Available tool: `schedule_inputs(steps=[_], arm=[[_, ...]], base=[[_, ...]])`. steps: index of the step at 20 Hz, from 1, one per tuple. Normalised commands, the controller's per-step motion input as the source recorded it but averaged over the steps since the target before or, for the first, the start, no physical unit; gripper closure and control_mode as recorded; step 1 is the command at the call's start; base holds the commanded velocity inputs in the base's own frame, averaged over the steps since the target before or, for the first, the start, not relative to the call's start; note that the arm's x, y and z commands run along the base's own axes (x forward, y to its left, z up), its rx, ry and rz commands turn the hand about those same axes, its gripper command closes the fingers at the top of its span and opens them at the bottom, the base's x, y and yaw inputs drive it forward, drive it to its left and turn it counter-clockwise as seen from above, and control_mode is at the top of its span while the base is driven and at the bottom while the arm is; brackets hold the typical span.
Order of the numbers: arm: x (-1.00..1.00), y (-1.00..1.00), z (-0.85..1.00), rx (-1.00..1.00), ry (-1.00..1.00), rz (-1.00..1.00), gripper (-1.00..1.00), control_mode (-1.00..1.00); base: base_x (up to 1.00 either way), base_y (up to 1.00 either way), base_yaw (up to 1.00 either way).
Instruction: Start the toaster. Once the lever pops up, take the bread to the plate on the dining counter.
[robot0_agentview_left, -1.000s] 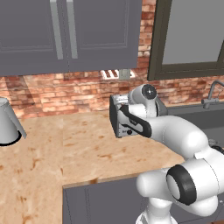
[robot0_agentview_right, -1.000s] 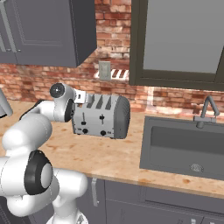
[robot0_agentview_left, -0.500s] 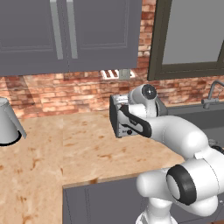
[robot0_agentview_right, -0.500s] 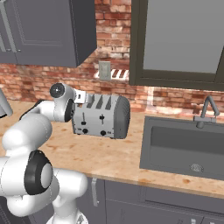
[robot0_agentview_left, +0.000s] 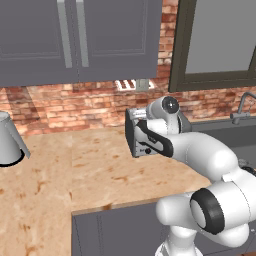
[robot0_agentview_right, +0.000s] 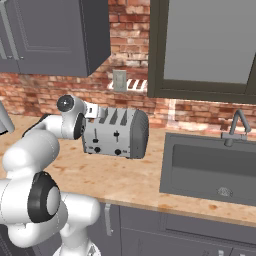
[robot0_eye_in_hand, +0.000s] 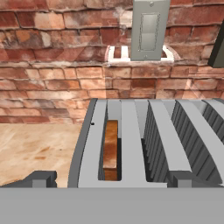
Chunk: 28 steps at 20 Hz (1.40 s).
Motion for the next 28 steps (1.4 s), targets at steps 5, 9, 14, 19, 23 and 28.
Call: schedule_inputs(steps=[5, 9, 14, 19, 23, 28], arm=[[0.00, 0.00, 0.00, 0.00, 0.00, 0.00, -1.00, -1.00], [0.00, 0.00, 0.00, 0.00, 0.00, 0.00, -1.00, -1.00], [0.00, 0.00, 0.00, 0.00, 0.00, 0.00, -1.00, -1.00], [0.00, 0.00, 0.00, 0.00, 0.00, 0.00, -1.00, -1.00], [0.00, 0.00, 0.00, 0.00, 0.00, 0.00, -1.00, -1.00], [0.00, 0.00, 0.00, 0.00, 0.00, 0.00, -1.00, -1.00]], base=[[0.00, 0.00, 0.00], [0.00, 0.00, 0.00], [0.00, 0.00, 0.00], [0.00, 0.00, 0.00], [0.00, 0.00, 0.00], [0.00, 0.00, 0.00]])
